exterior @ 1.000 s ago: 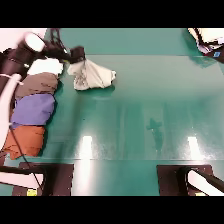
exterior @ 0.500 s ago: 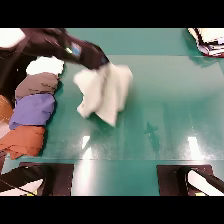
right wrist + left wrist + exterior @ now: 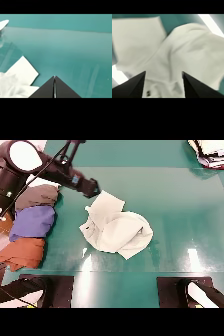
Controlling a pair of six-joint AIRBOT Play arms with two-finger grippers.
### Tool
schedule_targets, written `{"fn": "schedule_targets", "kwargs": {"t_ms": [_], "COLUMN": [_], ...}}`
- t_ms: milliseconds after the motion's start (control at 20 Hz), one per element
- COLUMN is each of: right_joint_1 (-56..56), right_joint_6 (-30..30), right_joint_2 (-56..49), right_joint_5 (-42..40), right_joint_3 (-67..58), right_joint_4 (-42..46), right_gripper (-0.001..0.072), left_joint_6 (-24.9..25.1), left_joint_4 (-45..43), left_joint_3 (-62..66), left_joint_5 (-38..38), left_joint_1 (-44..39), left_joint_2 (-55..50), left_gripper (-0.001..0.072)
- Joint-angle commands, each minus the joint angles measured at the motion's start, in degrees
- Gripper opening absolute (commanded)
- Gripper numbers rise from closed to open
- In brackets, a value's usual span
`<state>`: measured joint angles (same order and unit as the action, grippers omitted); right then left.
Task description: Fold the shirts.
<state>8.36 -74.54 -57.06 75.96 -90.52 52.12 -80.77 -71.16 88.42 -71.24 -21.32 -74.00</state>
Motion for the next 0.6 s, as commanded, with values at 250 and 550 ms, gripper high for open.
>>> {"fn": "schedule_targets", "kwargs": {"t_ms": [250, 550], "right_joint_1": [-0.02, -0.02], "right_joint_6": [-0.02, 0.0], "right_joint_2": [2.1, 2.1], "right_joint_5": [-0.35, -0.26], "right_joint_3": [8.46, 11.47], "right_joint_4": [-0.07, -0.07], "right_gripper": [0.0381, 0.0381], "left_joint_6": [-3.02, -2.67], "left_joint_4": [8.85, 18.58], "left_joint_3": [-26.08, -25.73], "left_joint_5": [19.08, 24.02], "left_joint_1": [12.2, 12.17], "left_joint_2": [-2.45, -11.74], "left_gripper": [0.0541, 0.0541]}}
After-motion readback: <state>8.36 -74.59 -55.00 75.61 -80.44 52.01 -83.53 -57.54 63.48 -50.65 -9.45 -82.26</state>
